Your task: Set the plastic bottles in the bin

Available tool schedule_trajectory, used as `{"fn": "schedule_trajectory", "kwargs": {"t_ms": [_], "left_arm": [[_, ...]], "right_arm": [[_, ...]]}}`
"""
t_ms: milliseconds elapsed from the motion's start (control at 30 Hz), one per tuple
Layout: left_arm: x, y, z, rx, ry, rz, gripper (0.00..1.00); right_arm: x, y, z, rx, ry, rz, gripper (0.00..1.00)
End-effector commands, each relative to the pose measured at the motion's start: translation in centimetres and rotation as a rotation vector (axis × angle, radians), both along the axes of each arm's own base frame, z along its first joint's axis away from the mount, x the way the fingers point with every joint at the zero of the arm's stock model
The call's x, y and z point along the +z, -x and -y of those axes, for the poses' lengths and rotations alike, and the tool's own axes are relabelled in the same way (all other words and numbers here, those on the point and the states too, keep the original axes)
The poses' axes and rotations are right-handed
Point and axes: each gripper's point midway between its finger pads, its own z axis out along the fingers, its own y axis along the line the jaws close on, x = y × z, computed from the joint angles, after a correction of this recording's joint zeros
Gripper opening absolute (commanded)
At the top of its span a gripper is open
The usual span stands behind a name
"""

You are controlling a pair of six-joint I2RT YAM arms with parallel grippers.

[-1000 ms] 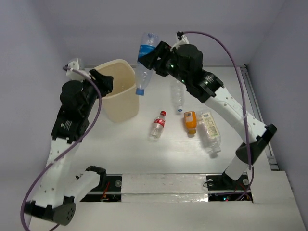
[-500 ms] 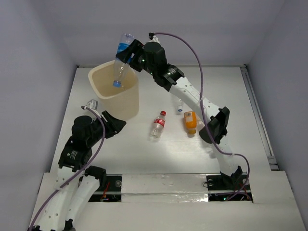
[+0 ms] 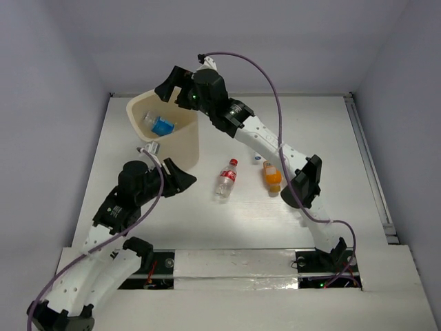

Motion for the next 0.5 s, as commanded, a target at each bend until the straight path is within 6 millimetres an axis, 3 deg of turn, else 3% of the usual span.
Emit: {"fn": "schedule_trajectory", "kwargs": {"t_ms": [0, 67, 133, 167, 200, 233, 267, 300, 333, 367, 400, 433, 467], "left_arm": [[2.1, -0.8, 1.7, -0.020, 0.008, 0.069, 0.44], [1.6, -1.1, 2.5, -0.021, -0.007, 0.059, 0.45], [0.9, -0.4, 4.0, -0.059, -0.016, 0.042, 0.45], [0.3, -0.9, 4.4, -0.051, -0.037, 0.029, 0.45], [-0.2, -0.9, 4.9, -0.059, -0.054, 0.020, 0.37], [-0.5, -0.5, 5.9, -0.090, -0.068, 0.018, 0.22], [-1.2, -1.0, 6.4, -0.085, -0.101, 0.004, 0.08], [-1.6, -1.1, 6.9, -0.093, -0.123, -0.003, 0.04], [-1.8, -0.7, 7.9, -0.124, -0.145, 0.004, 0.01], [-2.4, -1.6, 8.3, -0.096, -0.194, 0.000, 0.00], [-2.6, -1.7, 8.6, -0.095, -0.219, 0.001, 0.01], [-3.1, -2.6, 9.0, -0.080, -0.271, 0.001, 0.03], [-3.4, -2.6, 9.3, -0.085, -0.301, 0.003, 0.08]], "right_arm": [[5.8, 1.3, 1.6, -0.023, -0.041, 0.112, 1.00], [6.6, 1.6, 2.3, -0.034, -0.039, 0.125, 0.99], [8.8, 2.5, 3.9, -0.056, -0.041, 0.158, 0.94], [9.6, 2.8, 4.7, -0.066, -0.038, 0.177, 0.77], [10.8, 3.8, 6.6, -0.091, -0.013, 0.205, 0.63], [11.1, 4.3, 7.7, -0.104, 0.003, 0.218, 0.45], [11.5, 4.7, 8.9, -0.127, 0.011, 0.232, 0.17], [11.5, 5.4, 9.9, -0.132, 0.031, 0.244, 0.10], [10.3, 6.6, 12.3, -0.139, 0.080, 0.240, 0.05], [9.5, 6.6, 14.0, -0.159, 0.096, 0.233, 0.00], [8.4, 7.1, 15.3, -0.159, 0.115, 0.216, 0.00], [5.5, 7.6, 18.3, -0.181, 0.158, 0.164, 0.00], [3.9, 8.7, 19.0, -0.166, 0.176, 0.136, 0.00]]}}
